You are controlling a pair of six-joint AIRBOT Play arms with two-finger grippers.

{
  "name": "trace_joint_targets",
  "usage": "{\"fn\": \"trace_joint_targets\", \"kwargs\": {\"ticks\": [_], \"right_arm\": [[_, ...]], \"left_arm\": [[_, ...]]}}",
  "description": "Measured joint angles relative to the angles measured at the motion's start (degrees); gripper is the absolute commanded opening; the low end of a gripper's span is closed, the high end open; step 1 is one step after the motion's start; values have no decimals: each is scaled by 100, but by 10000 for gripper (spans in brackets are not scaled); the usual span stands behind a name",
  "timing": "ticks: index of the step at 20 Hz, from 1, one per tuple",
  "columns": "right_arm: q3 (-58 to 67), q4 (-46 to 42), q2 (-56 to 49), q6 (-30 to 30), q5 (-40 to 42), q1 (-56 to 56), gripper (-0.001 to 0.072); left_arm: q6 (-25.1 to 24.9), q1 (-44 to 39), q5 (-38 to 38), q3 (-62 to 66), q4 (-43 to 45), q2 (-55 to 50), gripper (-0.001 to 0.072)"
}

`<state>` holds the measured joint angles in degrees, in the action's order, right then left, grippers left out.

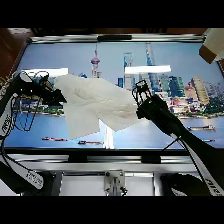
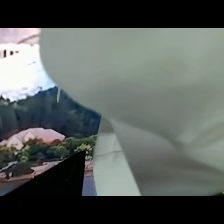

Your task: Fold the shirts.

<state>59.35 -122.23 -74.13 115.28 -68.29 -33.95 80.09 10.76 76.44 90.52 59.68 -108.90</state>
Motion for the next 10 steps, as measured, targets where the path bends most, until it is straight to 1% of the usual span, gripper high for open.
{"fn": "trace_joint_targets", "kwargs": {"ticks": [2,3,4,5,10], "right_arm": [[0,-50,0,0,4,0,41],[0,-72,0,0,7,0,41],[0,-90,0,0,4,0,41],[0,-105,0,-2,4,0,41],[0,-175,0,-42,-31,0,48]], "left_arm": [[2,-79,-26,-11,-74,-70,440],[2,-125,-31,-17,-94,-98,342],[4,-166,-52,-26,-48,-125,142],[4,-199,-66,-35,-31,-155,26],[-79,-315,-52,48,109,-116,26]]}}
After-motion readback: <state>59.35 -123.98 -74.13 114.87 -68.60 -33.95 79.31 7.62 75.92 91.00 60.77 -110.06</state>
